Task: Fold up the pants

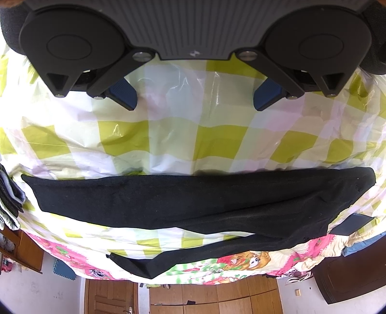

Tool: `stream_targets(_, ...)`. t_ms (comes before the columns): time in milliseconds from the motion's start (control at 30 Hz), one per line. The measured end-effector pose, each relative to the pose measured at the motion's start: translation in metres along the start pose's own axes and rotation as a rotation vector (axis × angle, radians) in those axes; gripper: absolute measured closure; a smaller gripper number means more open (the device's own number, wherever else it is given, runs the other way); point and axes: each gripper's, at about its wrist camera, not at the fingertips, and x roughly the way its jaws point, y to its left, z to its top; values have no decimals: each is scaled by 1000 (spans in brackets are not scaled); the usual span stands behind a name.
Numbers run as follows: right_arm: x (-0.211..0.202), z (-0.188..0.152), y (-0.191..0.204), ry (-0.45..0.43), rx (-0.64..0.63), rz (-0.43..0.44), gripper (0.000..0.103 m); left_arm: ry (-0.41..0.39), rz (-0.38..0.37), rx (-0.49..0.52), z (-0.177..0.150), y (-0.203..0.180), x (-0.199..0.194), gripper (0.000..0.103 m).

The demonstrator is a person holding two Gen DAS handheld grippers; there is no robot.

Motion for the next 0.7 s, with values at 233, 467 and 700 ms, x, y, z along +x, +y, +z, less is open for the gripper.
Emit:
stream_targets(233,1,0,-1,1,3,4,1,23,4,-8,-1,1,2,0)
stream_targets(467,3,1,-4,2,14,-1,1,26,-12,-27,7,5,12,0)
stream_targets(700,-2,2,0,-29,-13,-20,1,16,-41,-45,20,3,28,0)
